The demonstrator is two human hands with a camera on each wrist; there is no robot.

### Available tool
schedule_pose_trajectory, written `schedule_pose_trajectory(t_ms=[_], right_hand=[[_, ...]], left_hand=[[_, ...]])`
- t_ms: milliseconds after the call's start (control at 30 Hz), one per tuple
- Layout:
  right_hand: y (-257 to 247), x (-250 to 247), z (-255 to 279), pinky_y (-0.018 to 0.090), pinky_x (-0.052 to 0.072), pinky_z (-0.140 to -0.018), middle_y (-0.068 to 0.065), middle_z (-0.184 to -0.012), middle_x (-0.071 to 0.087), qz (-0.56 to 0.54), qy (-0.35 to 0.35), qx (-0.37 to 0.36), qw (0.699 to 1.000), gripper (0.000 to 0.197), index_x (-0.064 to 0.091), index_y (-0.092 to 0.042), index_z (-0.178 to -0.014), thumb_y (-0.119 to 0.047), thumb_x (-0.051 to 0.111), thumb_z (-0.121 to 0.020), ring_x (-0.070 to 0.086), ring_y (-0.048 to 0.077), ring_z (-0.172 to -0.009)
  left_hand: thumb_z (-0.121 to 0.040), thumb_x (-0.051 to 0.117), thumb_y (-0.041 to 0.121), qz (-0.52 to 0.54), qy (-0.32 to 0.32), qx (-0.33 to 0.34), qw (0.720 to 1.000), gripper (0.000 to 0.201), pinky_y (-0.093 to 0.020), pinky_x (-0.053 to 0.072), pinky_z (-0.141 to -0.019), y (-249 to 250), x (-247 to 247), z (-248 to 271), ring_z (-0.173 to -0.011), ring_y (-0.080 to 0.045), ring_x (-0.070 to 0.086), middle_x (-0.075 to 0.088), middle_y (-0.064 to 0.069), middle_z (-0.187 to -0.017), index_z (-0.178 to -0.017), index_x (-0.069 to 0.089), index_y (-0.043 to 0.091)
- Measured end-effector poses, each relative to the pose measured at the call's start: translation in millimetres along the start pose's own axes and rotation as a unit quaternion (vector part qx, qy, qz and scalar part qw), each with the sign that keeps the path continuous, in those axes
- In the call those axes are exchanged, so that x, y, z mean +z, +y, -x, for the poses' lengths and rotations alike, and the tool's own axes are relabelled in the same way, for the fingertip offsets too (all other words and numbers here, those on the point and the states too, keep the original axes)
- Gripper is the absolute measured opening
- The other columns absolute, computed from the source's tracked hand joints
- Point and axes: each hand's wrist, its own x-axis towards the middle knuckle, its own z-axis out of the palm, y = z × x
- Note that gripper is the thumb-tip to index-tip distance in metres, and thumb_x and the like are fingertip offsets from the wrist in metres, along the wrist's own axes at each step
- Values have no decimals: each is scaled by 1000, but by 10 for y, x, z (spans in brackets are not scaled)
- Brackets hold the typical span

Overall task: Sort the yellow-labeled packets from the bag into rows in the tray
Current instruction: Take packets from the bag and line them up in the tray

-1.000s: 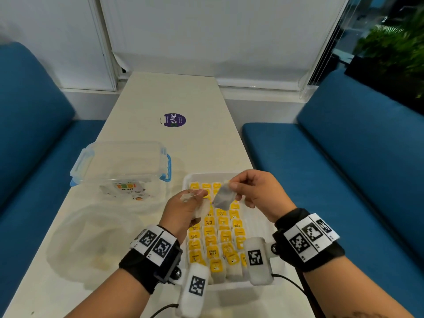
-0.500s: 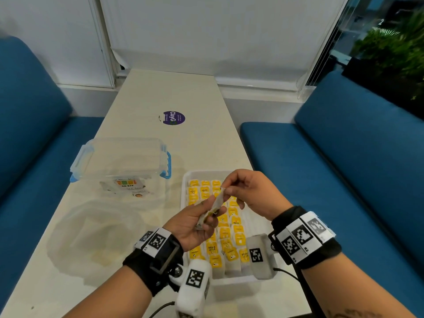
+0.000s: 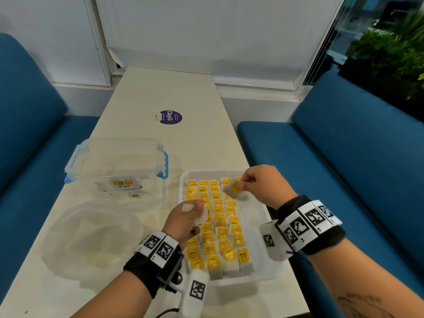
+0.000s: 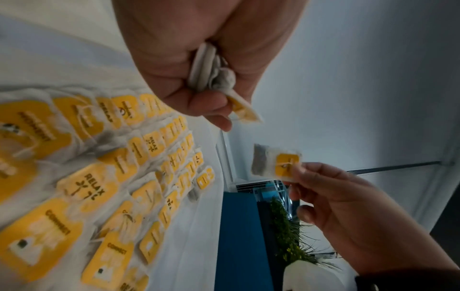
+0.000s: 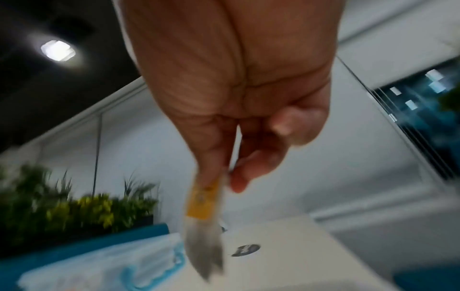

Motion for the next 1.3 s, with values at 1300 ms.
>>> schedule_pose_trajectory(t_ms=[1300], right_hand=[[316, 514, -1156, 40, 40, -91, 1, -83, 56, 314, -184, 117, 924, 14, 57, -10, -94, -23, 59, -89, 59, 26, -95]], left_hand=[[-92, 55, 22, 17, 8, -69, 997, 14, -19, 46, -44, -49, -103, 13, -69, -18, 55, 60, -6, -86, -96, 64, 11]])
